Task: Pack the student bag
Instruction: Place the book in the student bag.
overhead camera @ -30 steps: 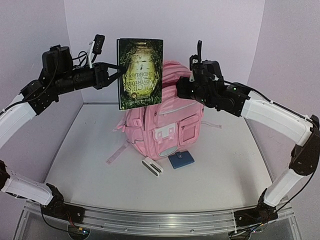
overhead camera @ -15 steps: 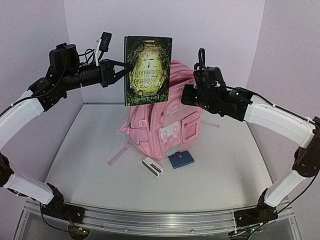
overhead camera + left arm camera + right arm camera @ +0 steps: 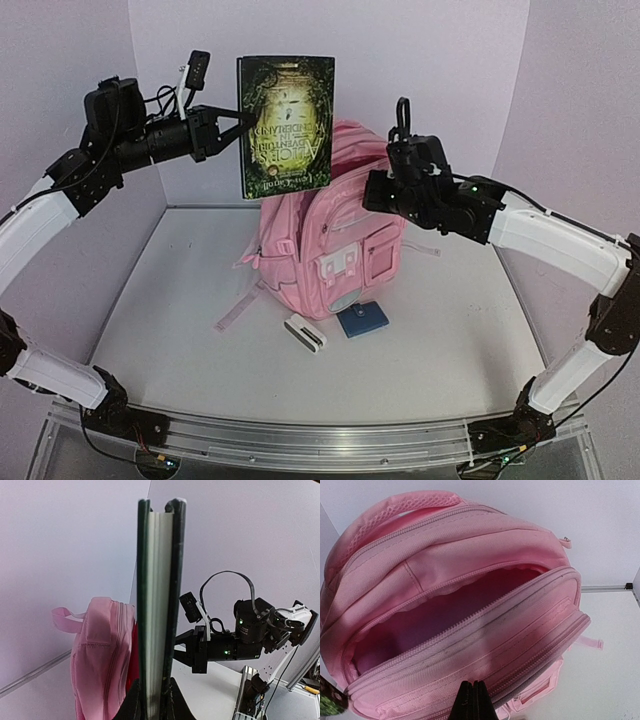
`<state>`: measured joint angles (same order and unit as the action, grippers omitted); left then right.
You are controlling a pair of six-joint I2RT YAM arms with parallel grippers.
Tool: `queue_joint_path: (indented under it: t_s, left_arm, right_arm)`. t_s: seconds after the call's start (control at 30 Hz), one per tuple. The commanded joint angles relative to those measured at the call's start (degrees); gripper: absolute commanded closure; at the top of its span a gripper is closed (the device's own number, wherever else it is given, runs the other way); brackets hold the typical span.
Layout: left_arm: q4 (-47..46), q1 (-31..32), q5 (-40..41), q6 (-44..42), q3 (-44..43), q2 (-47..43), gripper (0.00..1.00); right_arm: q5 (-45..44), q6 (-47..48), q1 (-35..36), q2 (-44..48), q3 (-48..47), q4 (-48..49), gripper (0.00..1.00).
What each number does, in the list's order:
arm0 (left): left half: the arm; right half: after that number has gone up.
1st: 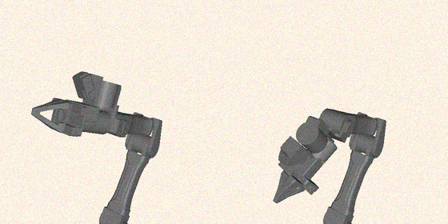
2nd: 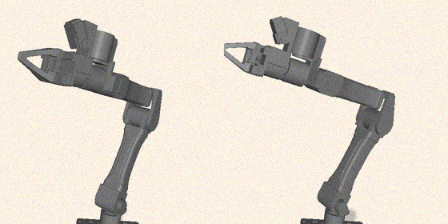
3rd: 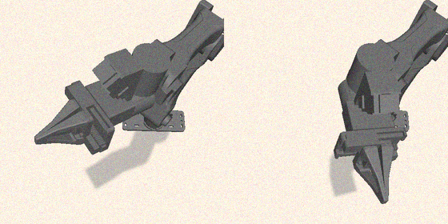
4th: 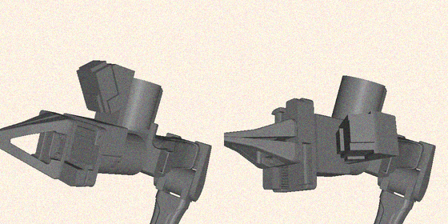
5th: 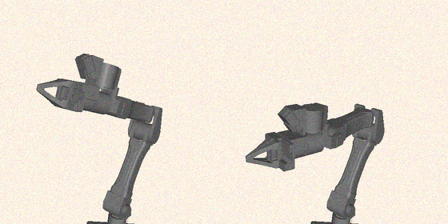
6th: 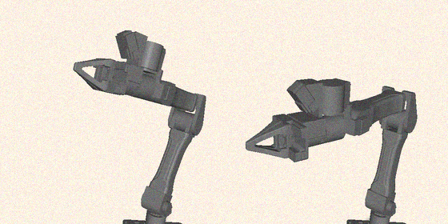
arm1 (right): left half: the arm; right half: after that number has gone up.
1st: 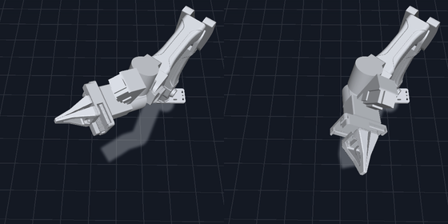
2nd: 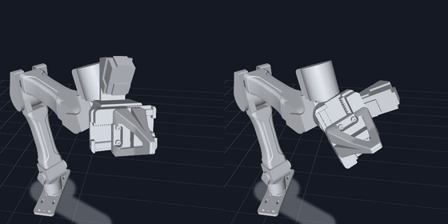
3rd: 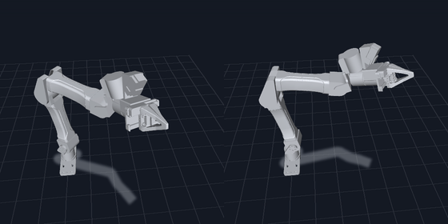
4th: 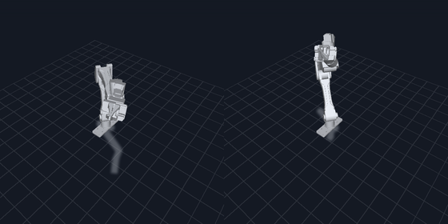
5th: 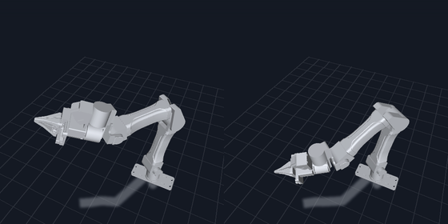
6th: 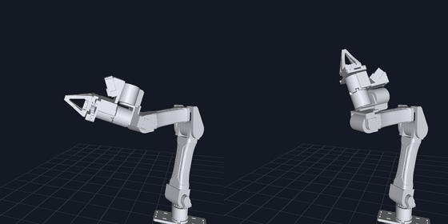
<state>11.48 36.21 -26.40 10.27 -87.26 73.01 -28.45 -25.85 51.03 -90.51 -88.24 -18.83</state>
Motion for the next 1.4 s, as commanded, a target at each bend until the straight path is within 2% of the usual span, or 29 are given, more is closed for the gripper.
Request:
queue_joint_path:
  t_s: [0.0, 0.17, 0.47, 0.83, 1.17, 1.37]
  left_arm:
    - [-4.50, -0.92, 2.04, -1.45, -7.65, -2.99, 1.00]
    - [-6.20, -1.02, 0.34, -0.33, -6.61, -1.31, 1.00]
    - [-17.90, -0.48, -7.24, 5.58, -1.26, 3.90, 1.00]
    - [-21.91, 1.23, -5.10, 0.98, 2.70, 8.45, 1.00]
    - [-24.05, 0.95, 2.86, -1.25, 2.38, 7.58, 1.00]
    - [-23.86, -0.83, 2.20, -0.64, 2.23, 5.84, 1.00]
  right_arm:
    - [-2.08, -0.77, -0.32, 2.22, 1.62, -1.93, 1.00]
    - [-1.89, -1.29, -0.32, 2.61, 2.21, -1.93, 1.00]
    - [-1.56, -1.64, -0.32, 3.00, 2.22, -1.89, 1.00]
    - [-0.06, -2.18, -0.32, 2.81, 2.12, -1.39, 1.00]
    - [0.44, -2.38, -0.32, 2.71, 2.64, -1.18, 1.00]
    - [0.24, -2.37, -0.32, 2.95, 2.94, -1.19, 1.00]
